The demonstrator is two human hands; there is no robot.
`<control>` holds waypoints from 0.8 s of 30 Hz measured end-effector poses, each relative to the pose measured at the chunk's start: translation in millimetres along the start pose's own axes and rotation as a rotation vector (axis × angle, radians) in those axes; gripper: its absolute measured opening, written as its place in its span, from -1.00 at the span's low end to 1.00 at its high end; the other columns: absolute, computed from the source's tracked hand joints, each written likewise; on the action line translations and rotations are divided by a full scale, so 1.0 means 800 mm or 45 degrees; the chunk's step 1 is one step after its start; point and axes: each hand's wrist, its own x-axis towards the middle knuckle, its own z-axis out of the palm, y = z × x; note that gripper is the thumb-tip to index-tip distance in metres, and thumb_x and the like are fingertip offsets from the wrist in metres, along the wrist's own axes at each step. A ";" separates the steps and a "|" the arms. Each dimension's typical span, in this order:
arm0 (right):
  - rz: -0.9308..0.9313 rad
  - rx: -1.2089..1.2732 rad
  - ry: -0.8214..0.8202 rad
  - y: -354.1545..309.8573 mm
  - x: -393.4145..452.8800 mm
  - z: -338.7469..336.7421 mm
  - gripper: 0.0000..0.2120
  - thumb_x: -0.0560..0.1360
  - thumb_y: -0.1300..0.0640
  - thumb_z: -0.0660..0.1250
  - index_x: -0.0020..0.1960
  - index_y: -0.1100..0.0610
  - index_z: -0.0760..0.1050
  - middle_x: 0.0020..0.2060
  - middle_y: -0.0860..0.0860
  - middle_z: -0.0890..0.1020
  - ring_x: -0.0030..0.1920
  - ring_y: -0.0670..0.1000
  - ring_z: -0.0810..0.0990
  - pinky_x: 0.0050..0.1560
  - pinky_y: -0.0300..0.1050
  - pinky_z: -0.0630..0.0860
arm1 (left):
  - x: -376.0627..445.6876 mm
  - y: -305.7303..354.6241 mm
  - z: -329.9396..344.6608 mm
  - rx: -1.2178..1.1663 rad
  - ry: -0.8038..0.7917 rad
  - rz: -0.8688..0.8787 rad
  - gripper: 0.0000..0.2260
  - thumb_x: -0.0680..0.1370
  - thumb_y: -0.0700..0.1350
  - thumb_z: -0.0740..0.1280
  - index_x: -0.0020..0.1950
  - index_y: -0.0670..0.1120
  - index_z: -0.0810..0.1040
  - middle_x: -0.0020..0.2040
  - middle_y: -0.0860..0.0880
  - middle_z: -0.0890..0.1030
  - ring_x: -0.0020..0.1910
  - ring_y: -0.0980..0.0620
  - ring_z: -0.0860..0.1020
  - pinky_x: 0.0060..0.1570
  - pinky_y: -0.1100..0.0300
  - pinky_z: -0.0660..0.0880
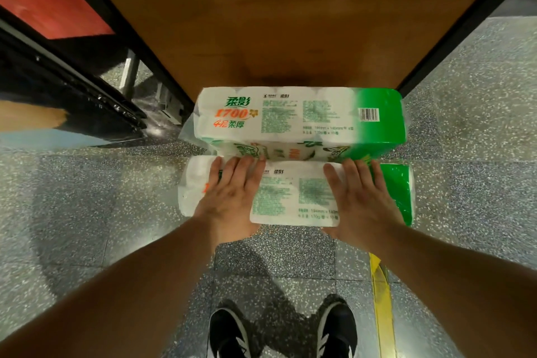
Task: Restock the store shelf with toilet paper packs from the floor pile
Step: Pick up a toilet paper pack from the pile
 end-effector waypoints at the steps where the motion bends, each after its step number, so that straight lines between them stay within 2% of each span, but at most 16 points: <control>1: -0.017 -0.013 -0.016 0.000 0.000 -0.002 0.34 0.09 -0.42 0.58 0.57 0.21 0.03 0.41 0.38 0.27 0.45 0.43 0.26 0.50 0.41 0.04 | 0.000 0.001 0.000 0.022 0.005 0.003 0.19 0.37 0.39 0.35 0.56 -0.07 -0.45 0.58 -0.15 -0.11 0.58 -0.23 -0.14 0.52 -0.28 -0.32; 4: -0.028 -0.028 -0.072 0.001 0.002 -0.006 0.32 0.25 -0.45 0.48 0.59 0.12 -0.27 0.54 0.35 0.01 0.57 0.37 0.02 0.56 0.28 -0.15 | 0.002 0.000 0.001 0.036 0.010 0.005 0.19 0.34 0.30 0.43 0.59 -0.05 -0.37 0.57 -0.16 -0.11 0.59 -0.27 -0.19 0.52 -0.30 -0.31; 7: -0.013 -0.049 -0.081 -0.002 0.005 -0.018 0.26 0.34 -0.41 0.44 0.58 0.07 -0.38 0.57 0.32 -0.09 0.55 0.33 0.06 0.57 0.25 -0.07 | 0.007 -0.001 -0.003 -0.008 -0.011 -0.019 0.20 0.34 0.17 0.50 0.58 0.00 -0.40 0.60 -0.16 -0.25 0.59 -0.27 -0.27 0.53 -0.25 -0.32; 9: 0.004 -0.058 -0.105 -0.006 0.006 -0.028 0.22 0.39 -0.36 0.42 0.57 0.06 -0.42 0.56 0.28 -0.06 0.53 0.30 0.08 0.57 0.24 -0.05 | 0.007 0.000 -0.008 -0.004 0.007 -0.034 0.19 0.34 0.08 0.51 0.58 0.01 -0.38 0.58 -0.17 -0.13 0.59 -0.27 -0.10 0.55 -0.21 -0.29; 11: 0.004 -0.075 -0.126 -0.008 0.006 -0.042 0.20 0.41 -0.33 0.42 0.57 0.03 -0.42 0.54 0.26 -0.02 0.52 0.29 0.10 0.57 0.25 -0.05 | 0.005 -0.003 -0.015 -0.016 0.062 -0.020 0.16 0.31 0.05 0.52 0.60 0.03 -0.29 0.51 -0.15 0.07 0.52 -0.22 0.09 0.57 -0.19 -0.18; 13: -0.012 -0.069 -0.127 -0.010 0.007 -0.064 0.18 0.40 -0.32 0.43 0.59 -0.01 -0.39 0.54 0.23 -0.03 0.52 0.27 0.08 0.57 0.24 -0.06 | -0.004 -0.016 -0.029 -0.056 0.099 -0.015 0.16 0.28 0.07 0.53 0.61 0.05 -0.23 0.48 -0.12 0.14 0.50 -0.18 0.14 0.57 -0.20 -0.18; 18: -0.048 -0.065 -0.052 -0.029 0.003 -0.162 0.16 0.36 -0.37 0.40 0.61 -0.05 -0.30 0.53 0.21 0.01 0.50 0.26 0.12 0.57 0.21 -0.03 | -0.044 -0.062 -0.109 0.013 0.170 0.009 0.18 0.31 0.23 0.50 0.59 0.05 -0.32 0.50 -0.14 0.11 0.52 -0.21 0.11 0.55 -0.28 -0.20; 20: -0.056 -0.022 -0.003 -0.038 -0.002 -0.215 0.17 0.33 -0.39 0.41 0.63 -0.05 -0.27 0.53 0.21 0.05 0.50 0.26 0.13 0.57 0.23 -0.03 | -0.065 -0.084 -0.160 0.054 0.201 0.027 0.22 0.31 0.20 0.54 0.58 0.07 -0.36 0.53 -0.14 0.08 0.53 -0.20 0.07 0.55 -0.28 -0.17; 22: -0.082 0.024 0.031 -0.049 -0.010 -0.275 0.18 0.31 -0.40 0.41 0.64 -0.06 -0.23 0.52 0.18 0.08 0.49 0.23 0.13 0.57 0.24 -0.04 | -0.092 -0.105 -0.219 0.086 0.227 0.024 0.21 0.30 0.16 0.55 0.59 0.08 -0.32 0.54 -0.12 0.10 0.53 -0.18 0.07 0.56 -0.29 -0.12; 24: -0.116 0.036 0.094 -0.061 -0.020 -0.339 0.14 0.32 -0.38 0.41 0.63 -0.09 -0.21 0.50 0.14 0.08 0.47 0.21 0.13 0.55 0.21 -0.04 | -0.124 -0.120 -0.283 0.073 0.264 -0.011 0.13 0.28 0.24 0.47 0.60 0.07 -0.23 0.53 -0.11 0.12 0.53 -0.19 0.09 0.55 -0.29 -0.06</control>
